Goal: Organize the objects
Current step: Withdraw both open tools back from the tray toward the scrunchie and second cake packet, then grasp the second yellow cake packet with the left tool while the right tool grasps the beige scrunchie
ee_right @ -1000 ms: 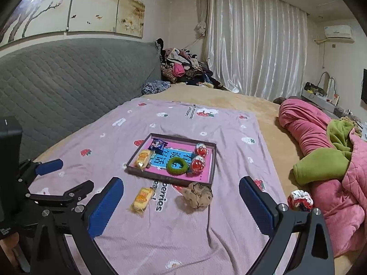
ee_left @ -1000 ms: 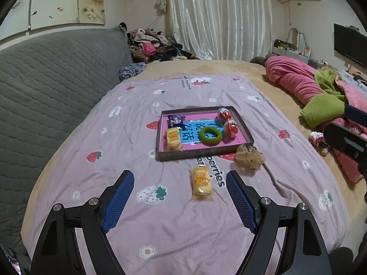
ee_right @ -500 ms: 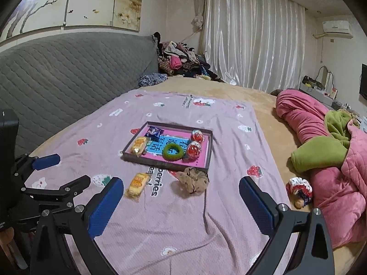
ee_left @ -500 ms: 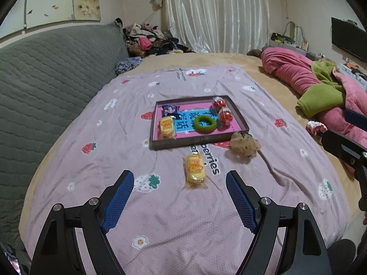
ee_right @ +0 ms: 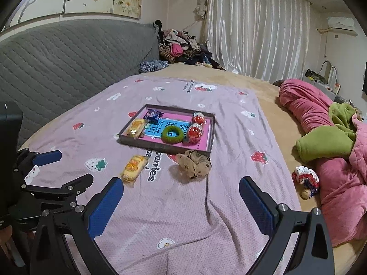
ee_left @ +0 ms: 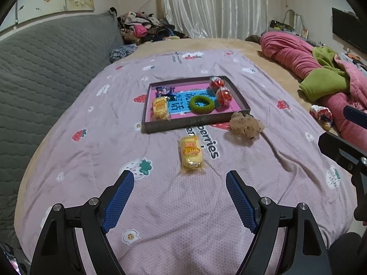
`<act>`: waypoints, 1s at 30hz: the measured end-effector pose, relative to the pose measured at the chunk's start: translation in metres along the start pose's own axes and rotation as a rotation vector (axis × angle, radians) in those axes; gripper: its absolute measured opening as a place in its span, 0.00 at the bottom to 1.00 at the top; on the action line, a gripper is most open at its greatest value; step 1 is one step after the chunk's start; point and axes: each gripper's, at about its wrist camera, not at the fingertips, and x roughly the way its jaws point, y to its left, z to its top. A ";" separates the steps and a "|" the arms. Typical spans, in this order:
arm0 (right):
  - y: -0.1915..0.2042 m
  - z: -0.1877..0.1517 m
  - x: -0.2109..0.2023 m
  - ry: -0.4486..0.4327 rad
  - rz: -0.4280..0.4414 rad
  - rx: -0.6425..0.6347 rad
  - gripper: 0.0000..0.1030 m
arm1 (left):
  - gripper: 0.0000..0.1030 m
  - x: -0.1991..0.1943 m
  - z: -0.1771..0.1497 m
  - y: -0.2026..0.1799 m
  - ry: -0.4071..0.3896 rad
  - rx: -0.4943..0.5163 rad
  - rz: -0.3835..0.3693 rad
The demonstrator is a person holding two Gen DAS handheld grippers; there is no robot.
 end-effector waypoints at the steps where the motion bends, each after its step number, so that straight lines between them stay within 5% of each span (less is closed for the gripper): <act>1: 0.000 0.000 0.002 0.005 0.001 0.001 0.99 | 0.81 0.003 0.000 0.000 0.004 0.000 -0.002; 30: -0.019 -0.011 0.085 0.115 0.004 0.009 0.99 | 0.81 0.096 -0.001 -0.016 0.129 0.009 -0.029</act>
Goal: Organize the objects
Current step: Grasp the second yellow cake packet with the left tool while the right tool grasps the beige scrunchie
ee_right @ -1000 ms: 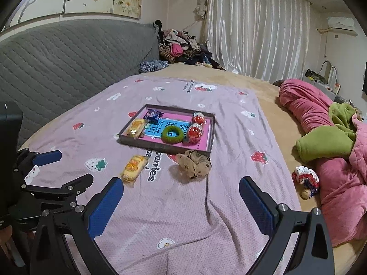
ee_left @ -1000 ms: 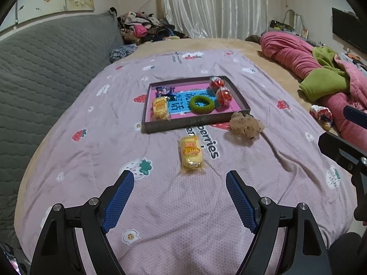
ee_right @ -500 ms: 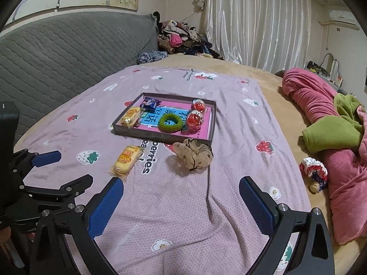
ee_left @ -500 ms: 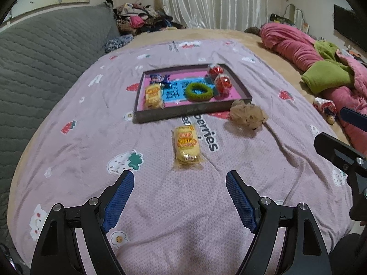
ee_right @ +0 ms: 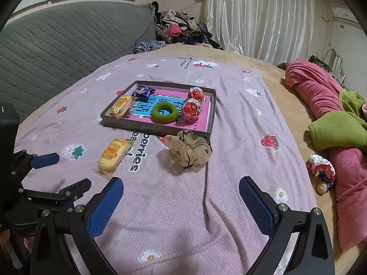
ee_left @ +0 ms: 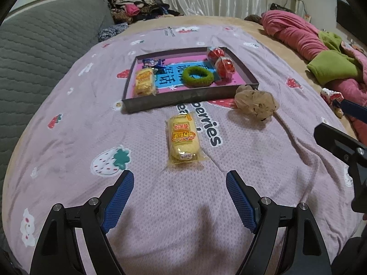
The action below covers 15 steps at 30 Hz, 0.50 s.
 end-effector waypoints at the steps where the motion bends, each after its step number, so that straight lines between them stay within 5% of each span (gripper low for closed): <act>1: -0.001 0.001 0.005 0.010 0.000 0.002 0.99 | 0.81 0.004 0.001 0.000 0.003 -0.003 -0.001; 15: -0.013 0.018 0.100 0.089 -0.044 -0.035 0.99 | 0.81 0.086 0.034 0.009 0.067 -0.047 -0.005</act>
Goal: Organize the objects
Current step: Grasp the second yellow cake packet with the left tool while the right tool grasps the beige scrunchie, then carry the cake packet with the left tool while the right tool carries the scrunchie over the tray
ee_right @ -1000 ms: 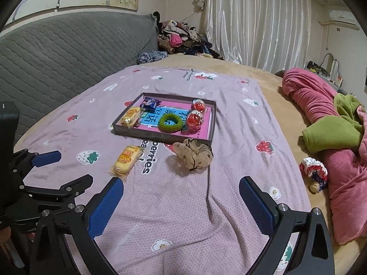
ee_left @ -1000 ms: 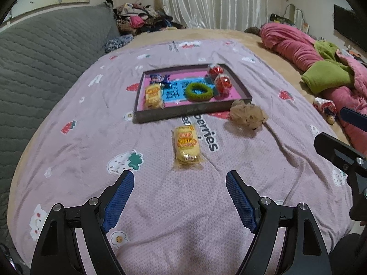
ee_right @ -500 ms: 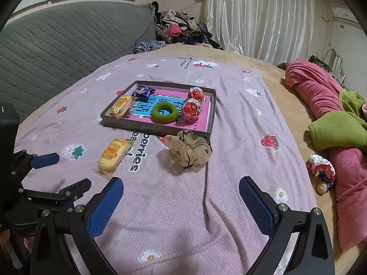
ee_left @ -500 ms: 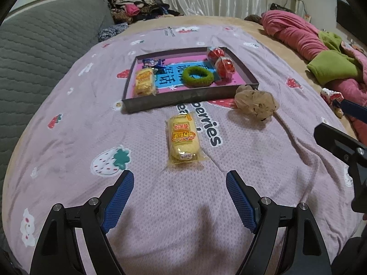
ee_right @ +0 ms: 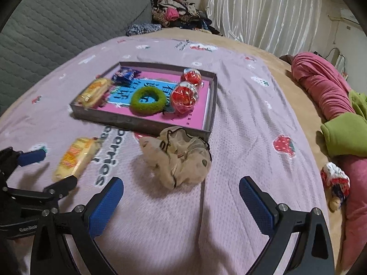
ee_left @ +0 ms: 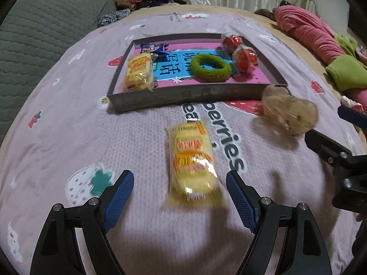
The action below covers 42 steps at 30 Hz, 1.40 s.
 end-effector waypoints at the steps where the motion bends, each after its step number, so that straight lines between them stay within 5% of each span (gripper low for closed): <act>1: 0.000 0.002 0.007 0.005 -0.005 -0.004 0.99 | 0.81 0.004 0.002 0.000 0.003 -0.001 0.000; 6: -0.001 0.013 0.045 0.037 -0.014 -0.023 0.94 | 0.81 0.029 0.014 -0.001 0.018 -0.007 -0.010; 7: 0.000 0.014 0.050 0.041 -0.014 -0.024 0.89 | 0.81 0.033 0.016 0.000 0.020 -0.010 -0.014; 9: 0.000 0.017 0.060 0.052 -0.009 -0.017 0.62 | 0.81 0.041 0.017 0.001 0.031 -0.010 -0.021; 11: 0.003 0.018 0.067 0.058 -0.014 -0.027 0.47 | 0.71 0.044 0.017 0.002 0.032 -0.004 -0.019; 13: 0.006 0.018 0.069 0.062 -0.002 -0.029 0.36 | 0.36 0.042 0.018 0.002 0.019 0.005 -0.021; 17: 0.006 0.019 0.061 0.049 0.049 0.004 0.20 | 0.37 0.039 0.022 0.001 0.023 0.024 -0.024; 23: 0.003 0.034 0.028 0.000 0.147 0.050 0.18 | 0.37 0.024 0.030 0.008 -0.003 0.012 -0.050; 42: 0.018 0.133 -0.024 -0.168 0.183 0.030 0.18 | 0.37 -0.038 0.134 0.035 -0.182 0.009 -0.015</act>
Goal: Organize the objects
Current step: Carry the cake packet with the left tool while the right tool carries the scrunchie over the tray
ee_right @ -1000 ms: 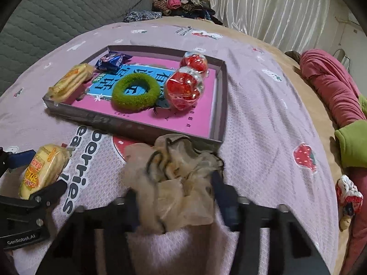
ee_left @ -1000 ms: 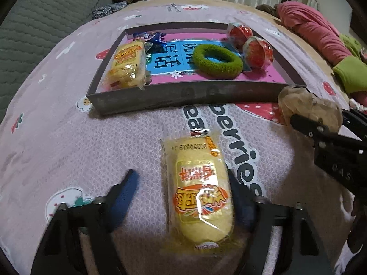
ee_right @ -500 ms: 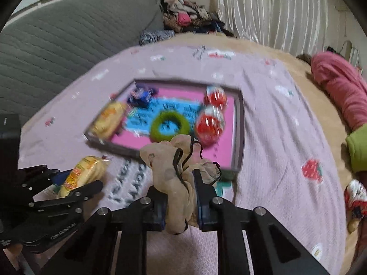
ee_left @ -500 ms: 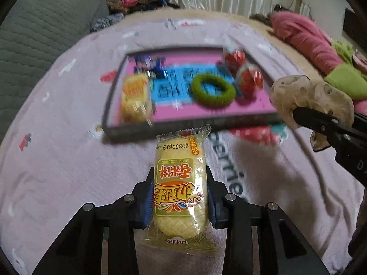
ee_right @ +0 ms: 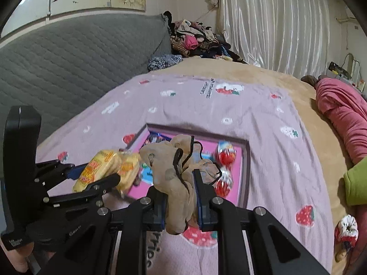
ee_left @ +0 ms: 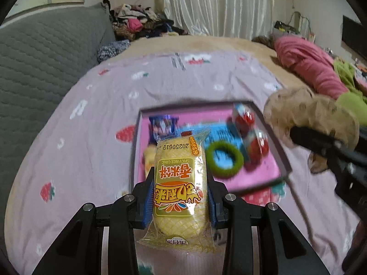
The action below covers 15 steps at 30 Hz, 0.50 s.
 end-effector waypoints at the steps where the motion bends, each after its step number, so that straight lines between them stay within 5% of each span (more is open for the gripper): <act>1: -0.001 0.005 0.001 -0.008 0.002 0.001 0.18 | 0.37 0.001 0.009 0.003 -0.013 -0.007 -0.002; 7: -0.011 0.027 0.026 -0.024 0.019 0.029 0.18 | 0.37 0.029 0.034 0.013 -0.021 -0.045 -0.015; 15: -0.016 0.023 0.079 0.011 0.035 0.054 0.18 | 0.37 0.086 0.015 -0.004 0.035 -0.023 -0.034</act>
